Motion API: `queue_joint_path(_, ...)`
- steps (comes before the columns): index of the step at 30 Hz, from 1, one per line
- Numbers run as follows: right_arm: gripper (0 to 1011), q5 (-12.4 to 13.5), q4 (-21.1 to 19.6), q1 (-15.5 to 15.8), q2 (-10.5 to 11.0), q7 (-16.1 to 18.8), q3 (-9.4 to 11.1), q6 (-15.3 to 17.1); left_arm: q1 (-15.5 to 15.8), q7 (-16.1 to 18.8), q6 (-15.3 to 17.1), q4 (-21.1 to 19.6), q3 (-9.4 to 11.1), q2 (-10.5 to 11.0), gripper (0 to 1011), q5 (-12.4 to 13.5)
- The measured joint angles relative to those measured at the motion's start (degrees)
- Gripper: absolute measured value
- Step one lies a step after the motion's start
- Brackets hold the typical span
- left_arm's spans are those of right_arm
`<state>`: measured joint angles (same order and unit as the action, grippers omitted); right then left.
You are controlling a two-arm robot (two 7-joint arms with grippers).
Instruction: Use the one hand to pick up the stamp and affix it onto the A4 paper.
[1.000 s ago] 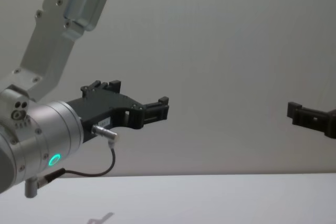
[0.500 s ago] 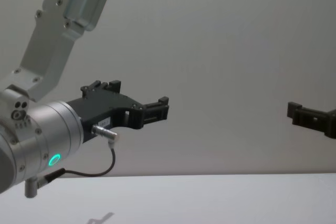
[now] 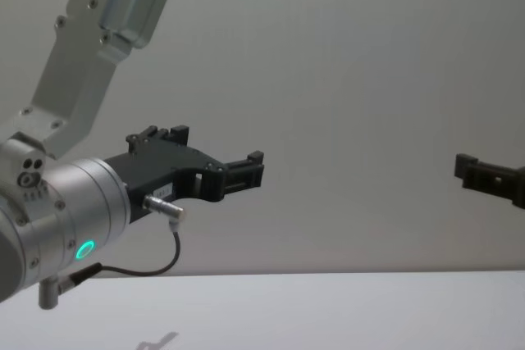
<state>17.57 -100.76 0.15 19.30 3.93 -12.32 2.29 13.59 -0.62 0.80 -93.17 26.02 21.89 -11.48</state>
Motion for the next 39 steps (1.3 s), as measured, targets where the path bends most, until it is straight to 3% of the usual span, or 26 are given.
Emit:
queue_joint_path(17, 1001, 4.1, 0.6, 2.0, 3.0, 2.0, 2.4, 3.3, 0.0, 0.0, 0.0, 0.0, 0.0, 0.0, 1001, 0.0)
queue_joint_path(39, 1001, 4.0, 2.0, 4.9, 6.3, 5.8, 3.8, 5.3, 0.0, 0.0, 0.0, 0.0, 0.0, 0.0, 1001, 0.0)
